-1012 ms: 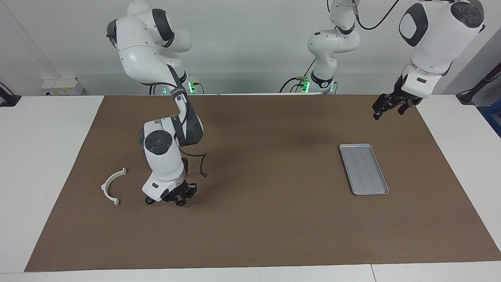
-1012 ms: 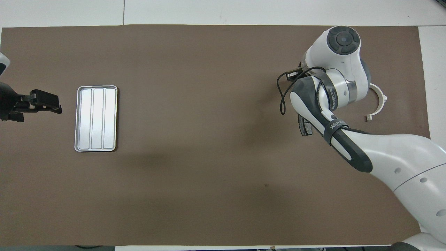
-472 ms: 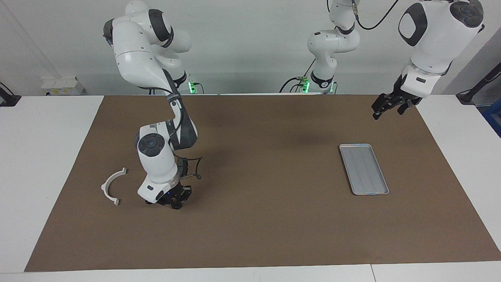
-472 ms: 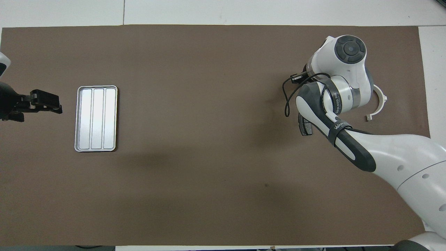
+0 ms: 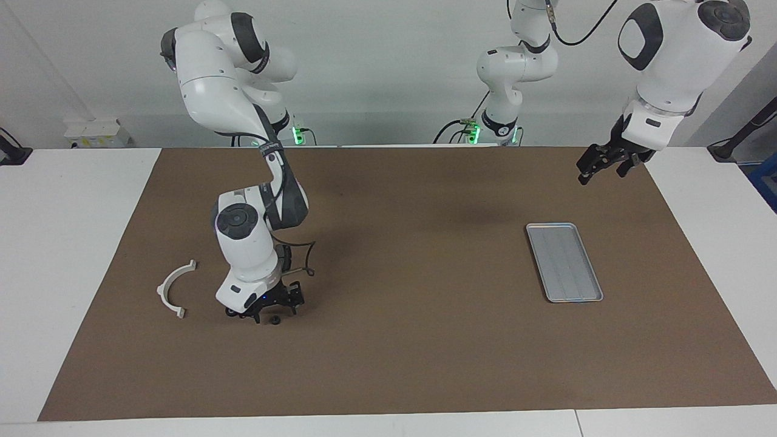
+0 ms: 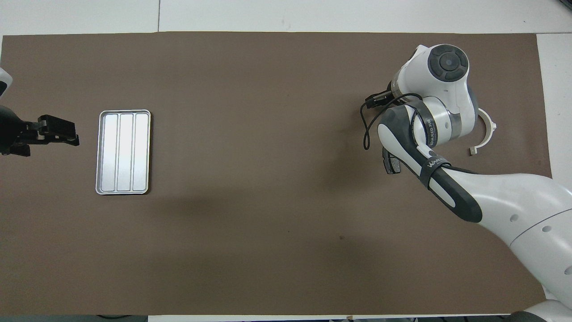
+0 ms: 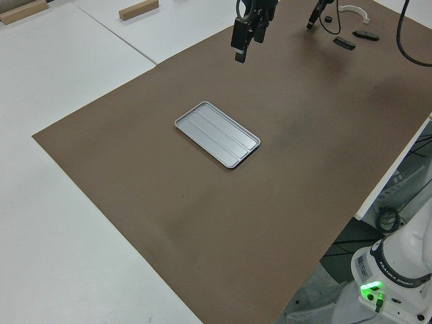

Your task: Place bearing gear from tray to pile

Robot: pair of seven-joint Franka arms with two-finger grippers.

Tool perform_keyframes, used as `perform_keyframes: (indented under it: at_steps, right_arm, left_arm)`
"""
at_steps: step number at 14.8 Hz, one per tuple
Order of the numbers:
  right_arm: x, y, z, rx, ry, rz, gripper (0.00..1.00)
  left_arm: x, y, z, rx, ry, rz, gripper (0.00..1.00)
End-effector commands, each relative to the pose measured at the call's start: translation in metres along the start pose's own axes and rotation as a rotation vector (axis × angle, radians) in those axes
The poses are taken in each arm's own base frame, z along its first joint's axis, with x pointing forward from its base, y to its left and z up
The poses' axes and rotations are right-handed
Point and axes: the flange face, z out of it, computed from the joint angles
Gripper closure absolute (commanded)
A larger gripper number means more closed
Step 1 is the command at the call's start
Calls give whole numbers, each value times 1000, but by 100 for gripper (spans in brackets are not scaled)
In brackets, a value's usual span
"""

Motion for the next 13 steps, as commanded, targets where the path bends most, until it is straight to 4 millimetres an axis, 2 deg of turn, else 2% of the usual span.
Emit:
perform_keyframes:
  at_steps: [1,4,8,11,13]
  right_arm:
    - [-3,1,-23,-11,14,-16,0]
    - [-5,5,-37,-22,3,-21,0]
    - [-8,10,-66,-42,-21,-33,0]
    - [-15,24,-102,-49,-47,-77,0]
    - [-23,29,-142,-9,-54,-91,0]
  left_arm:
    - [-7,-1,-6,-8,-2,3,0]
    - [-7,-1,-6,-8,-4,3,0]
    - [-7,-1,-6,-8,-4,3,0]
    - [-7,-1,-6,-8,-2,3,0]
    - [-7,-1,-6,-8,-2,3,0]
